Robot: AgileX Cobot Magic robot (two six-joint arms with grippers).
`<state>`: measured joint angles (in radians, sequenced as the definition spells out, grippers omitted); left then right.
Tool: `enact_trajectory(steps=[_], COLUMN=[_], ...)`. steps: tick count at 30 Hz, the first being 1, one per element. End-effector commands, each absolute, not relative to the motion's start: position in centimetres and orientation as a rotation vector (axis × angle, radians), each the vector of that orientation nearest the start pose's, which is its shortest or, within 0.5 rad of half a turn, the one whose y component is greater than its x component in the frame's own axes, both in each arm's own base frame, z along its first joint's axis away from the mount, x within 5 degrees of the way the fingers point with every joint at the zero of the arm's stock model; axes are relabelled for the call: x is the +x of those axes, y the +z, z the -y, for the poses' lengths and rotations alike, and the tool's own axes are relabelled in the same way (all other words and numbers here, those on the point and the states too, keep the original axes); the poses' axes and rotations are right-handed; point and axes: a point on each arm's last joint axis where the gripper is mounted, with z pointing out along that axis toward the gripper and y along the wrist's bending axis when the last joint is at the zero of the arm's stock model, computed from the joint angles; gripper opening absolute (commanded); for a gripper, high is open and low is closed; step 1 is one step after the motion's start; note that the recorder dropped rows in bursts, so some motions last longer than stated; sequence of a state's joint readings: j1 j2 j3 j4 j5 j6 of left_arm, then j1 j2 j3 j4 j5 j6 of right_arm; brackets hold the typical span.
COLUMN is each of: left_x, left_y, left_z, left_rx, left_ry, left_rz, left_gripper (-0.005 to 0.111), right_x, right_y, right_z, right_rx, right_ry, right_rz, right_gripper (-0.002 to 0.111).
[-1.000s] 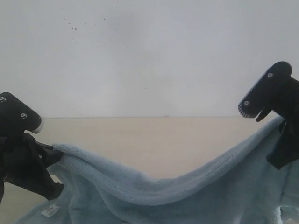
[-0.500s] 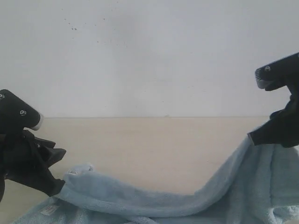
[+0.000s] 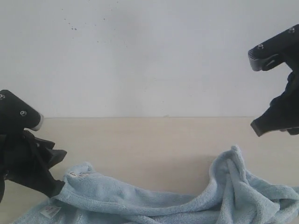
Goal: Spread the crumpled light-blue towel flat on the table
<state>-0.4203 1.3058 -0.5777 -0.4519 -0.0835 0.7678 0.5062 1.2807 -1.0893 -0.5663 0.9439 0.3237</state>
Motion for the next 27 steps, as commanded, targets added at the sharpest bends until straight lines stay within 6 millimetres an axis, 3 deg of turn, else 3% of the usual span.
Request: enact_trajectory(steps=[1, 5, 10, 16, 20, 24, 27], left_x=[23.5, 23.7, 24.8, 26.8, 28.2, 29.0, 29.5], left_y=[21.0, 19.4, 19.3, 17.5, 18.5, 20.2, 20.5], left_z=[10.3, 10.5, 10.4, 9.8, 10.3, 11.0, 9.8], left_rx=[0.836, 0.868, 0.885, 0.775, 0.518, 0.517, 0.431], left_ry=[-0.024, -0.033, 0.066, 0.14, -0.015, -0.239, -0.308], left_rz=[-2.072, -2.139, -2.049, -2.059, -2.183, -2.296, -2.364], left_gripper=[0.052, 0.059, 0.059, 0.059, 0.059, 0.059, 0.059], right_x=[25.0, 26.2, 27.7, 31.3, 33.0, 34.8, 36.1], right_y=[30.0, 26.9, 26.7, 24.8, 22.8, 21.9, 21.2], right_z=[-9.1, -9.3, -9.5, -7.0, -7.6, -8.5, -8.7], right_rx=[-0.584, -0.6, -0.572, -0.264, -0.276, -0.273, -0.289], right_ry=[-0.353, -0.362, -0.339, -0.155, 0.047, 0.127, 0.108], right_rz=[-2.632, -2.801, -2.754, -2.723, -2.713, -2.663, -2.648], right_gripper=[0.042, 0.042, 0.042, 0.042, 0.042, 0.042, 0.042])
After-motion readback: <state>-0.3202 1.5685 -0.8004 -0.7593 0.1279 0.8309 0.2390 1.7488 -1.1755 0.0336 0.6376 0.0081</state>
